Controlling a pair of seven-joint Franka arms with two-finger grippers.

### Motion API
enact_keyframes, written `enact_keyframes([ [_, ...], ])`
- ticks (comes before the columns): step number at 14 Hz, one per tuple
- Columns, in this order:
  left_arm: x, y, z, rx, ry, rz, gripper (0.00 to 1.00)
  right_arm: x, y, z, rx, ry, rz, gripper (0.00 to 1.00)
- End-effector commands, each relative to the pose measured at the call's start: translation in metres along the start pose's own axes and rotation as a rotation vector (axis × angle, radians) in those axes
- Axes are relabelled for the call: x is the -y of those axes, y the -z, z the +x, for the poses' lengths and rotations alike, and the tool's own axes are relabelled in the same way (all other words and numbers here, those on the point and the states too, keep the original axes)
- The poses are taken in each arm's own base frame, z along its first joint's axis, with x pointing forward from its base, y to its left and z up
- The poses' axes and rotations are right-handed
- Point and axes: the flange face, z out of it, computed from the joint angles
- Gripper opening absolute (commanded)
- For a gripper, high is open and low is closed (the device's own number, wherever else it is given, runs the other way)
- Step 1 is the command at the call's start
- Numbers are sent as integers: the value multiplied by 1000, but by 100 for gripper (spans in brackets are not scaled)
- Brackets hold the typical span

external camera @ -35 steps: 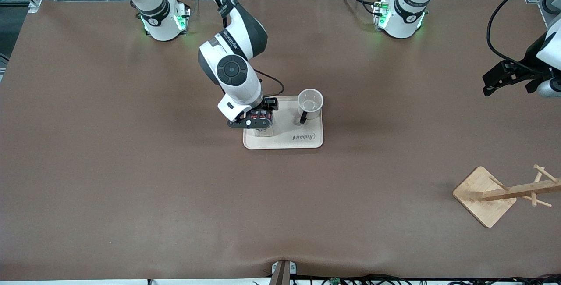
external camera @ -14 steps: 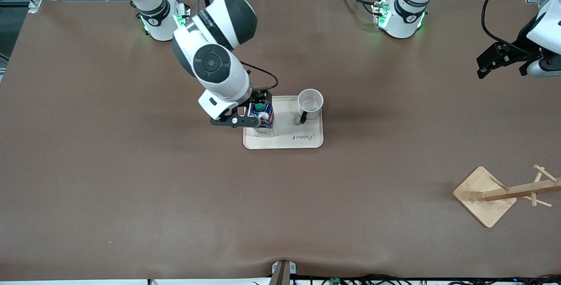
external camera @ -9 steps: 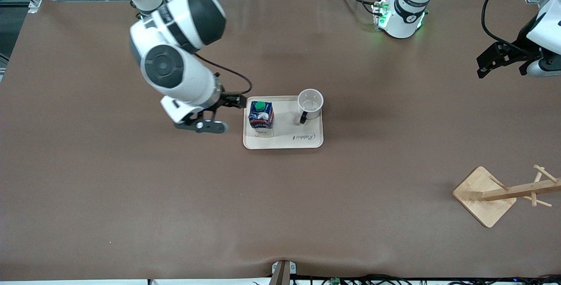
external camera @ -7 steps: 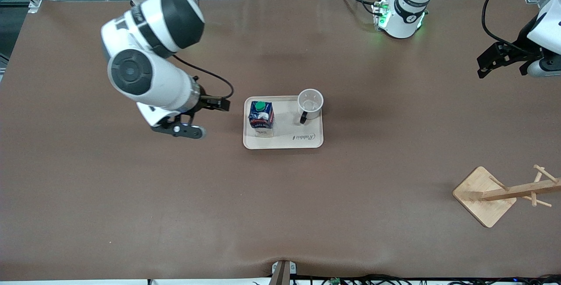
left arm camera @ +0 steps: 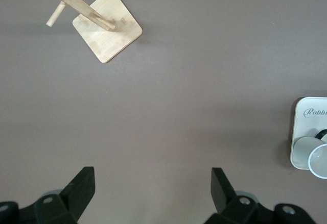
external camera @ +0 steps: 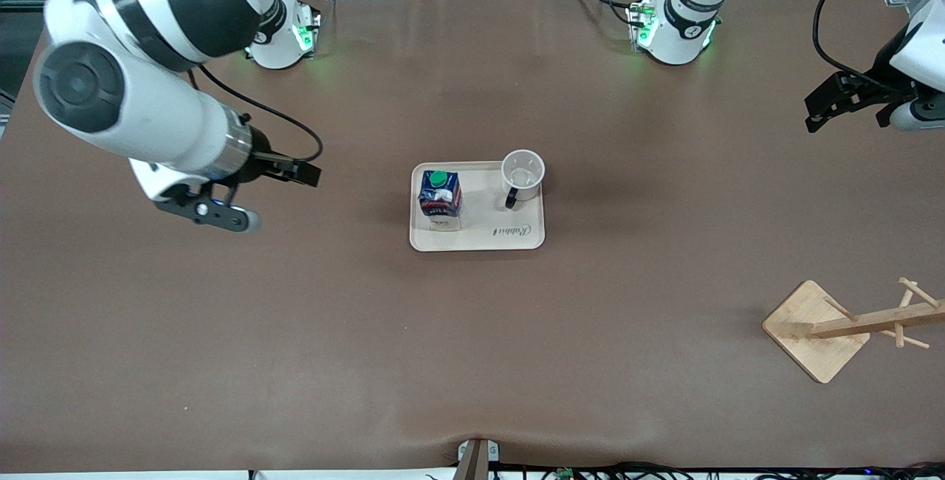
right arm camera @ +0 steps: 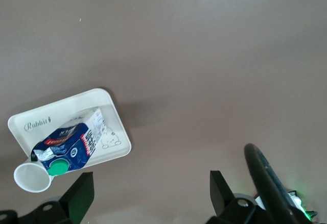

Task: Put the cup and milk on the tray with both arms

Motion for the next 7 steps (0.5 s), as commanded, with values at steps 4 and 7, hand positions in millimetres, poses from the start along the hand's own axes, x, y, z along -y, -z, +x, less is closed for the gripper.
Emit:
enact_keyframes([
  [4, -3, 5, 4, -11, -19, -22, 100, -83, 20, 0, -45, 44, 33, 100],
  [7, -4, 4, 6, -9, -19, -22, 100, -138, 24, -3, -111, 139, 3, 100],
])
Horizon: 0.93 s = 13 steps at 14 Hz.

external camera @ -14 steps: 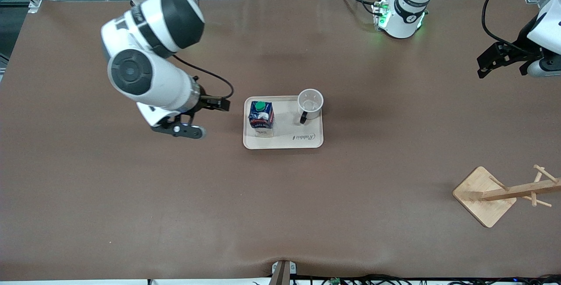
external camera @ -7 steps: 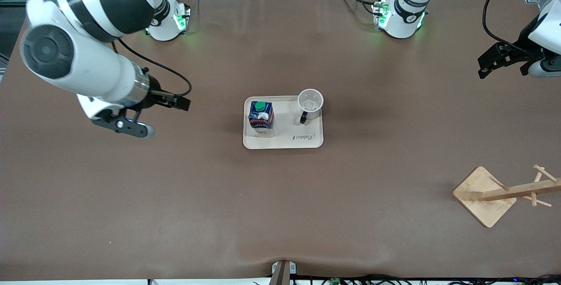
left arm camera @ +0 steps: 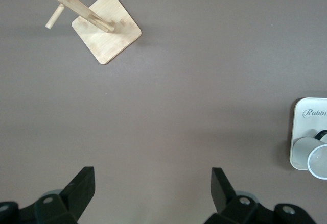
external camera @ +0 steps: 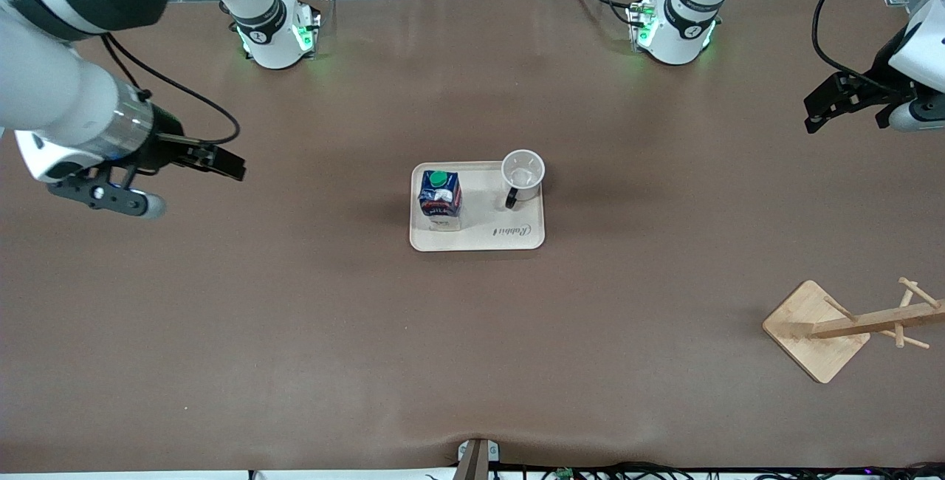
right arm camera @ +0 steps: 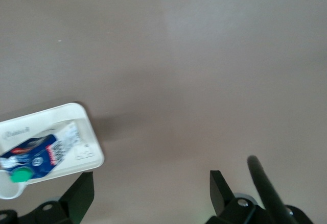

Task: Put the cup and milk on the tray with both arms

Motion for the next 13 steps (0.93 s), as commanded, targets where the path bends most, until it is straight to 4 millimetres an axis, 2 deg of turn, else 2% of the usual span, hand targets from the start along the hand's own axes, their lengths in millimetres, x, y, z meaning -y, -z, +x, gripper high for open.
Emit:
enact_keyframes([
  [1, -4, 6, 9, -13, -7, -25, 100, -59, 4, -19, -51, 79, 4, 100],
  [2, -5, 7, 14, -10, -8, -27, 100, -72, 6, -17, -52, 92, 6, 100],
  [6, -4, 10, 14, -16, -12, -27, 100, -132, 15, -7, -40, 220, 5, 100],
  [11, -4, 11, 13, -5, -17, -29, 100, -148, 35, -11, -38, 242, -53, 100],
  [13, -4, 12, 12, -5, -20, -29, 100, -138, 37, -16, -38, 258, -52, 100],
])
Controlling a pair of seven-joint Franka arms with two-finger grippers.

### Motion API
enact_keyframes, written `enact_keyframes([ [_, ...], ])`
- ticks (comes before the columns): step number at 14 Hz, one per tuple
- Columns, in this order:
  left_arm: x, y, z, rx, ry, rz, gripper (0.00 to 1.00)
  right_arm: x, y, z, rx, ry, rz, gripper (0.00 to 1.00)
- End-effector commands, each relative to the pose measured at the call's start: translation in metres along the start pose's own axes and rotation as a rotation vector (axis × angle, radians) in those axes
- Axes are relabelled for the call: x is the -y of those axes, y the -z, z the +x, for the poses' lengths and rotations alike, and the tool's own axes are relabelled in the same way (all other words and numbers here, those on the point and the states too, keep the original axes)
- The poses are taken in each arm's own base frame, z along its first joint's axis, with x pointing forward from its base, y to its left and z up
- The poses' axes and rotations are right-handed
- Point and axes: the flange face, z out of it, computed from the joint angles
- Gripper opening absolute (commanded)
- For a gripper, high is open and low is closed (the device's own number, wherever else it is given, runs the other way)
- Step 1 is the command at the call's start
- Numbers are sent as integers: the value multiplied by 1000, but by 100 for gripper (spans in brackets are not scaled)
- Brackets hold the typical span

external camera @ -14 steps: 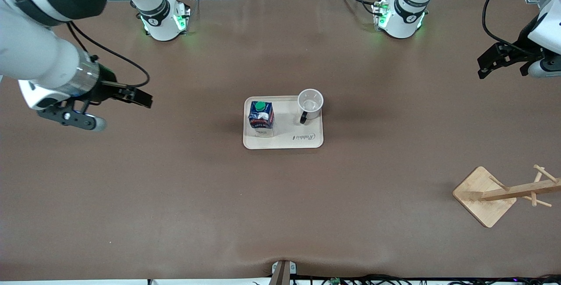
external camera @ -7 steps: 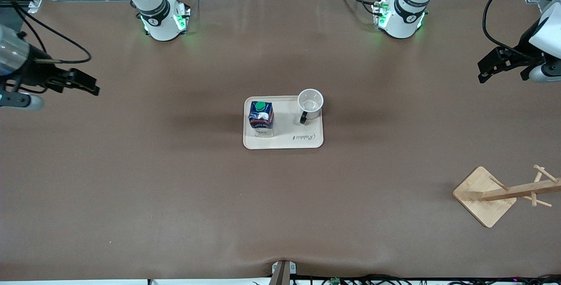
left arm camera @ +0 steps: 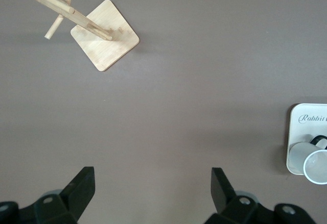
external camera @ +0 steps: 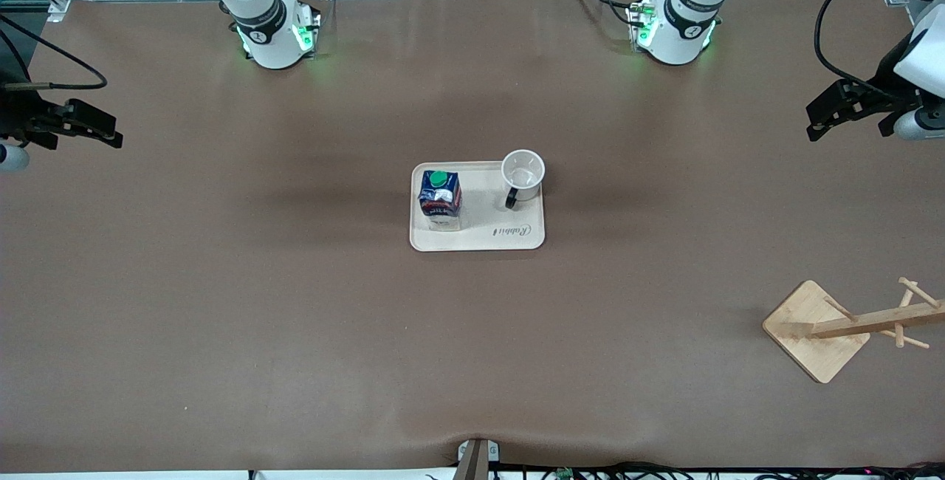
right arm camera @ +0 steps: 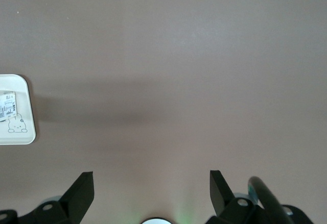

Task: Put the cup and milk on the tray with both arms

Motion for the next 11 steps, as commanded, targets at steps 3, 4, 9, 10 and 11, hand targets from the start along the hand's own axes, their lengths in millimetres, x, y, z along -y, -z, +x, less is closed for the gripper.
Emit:
enact_keyframes([
  [3, -2, 6, 0, 7, -15, -22, 100, 6, 19, -15, -33, 21, 16, 100],
  [4, -2, 7, 0, 7, -17, -22, 100, 7, 22, -17, -42, 25, 31, 100],
  [9, -2, 7, -3, 25, -18, -20, 100, 4, 23, -21, -44, 18, 34, 100],
  [10, -1, 9, -3, 25, -17, -20, 100, 4, 21, -21, -33, 18, 34, 100],
  [11, 0, 9, -4, 26, -15, -20, 100, 4, 20, -22, -28, 16, 35, 100],
])
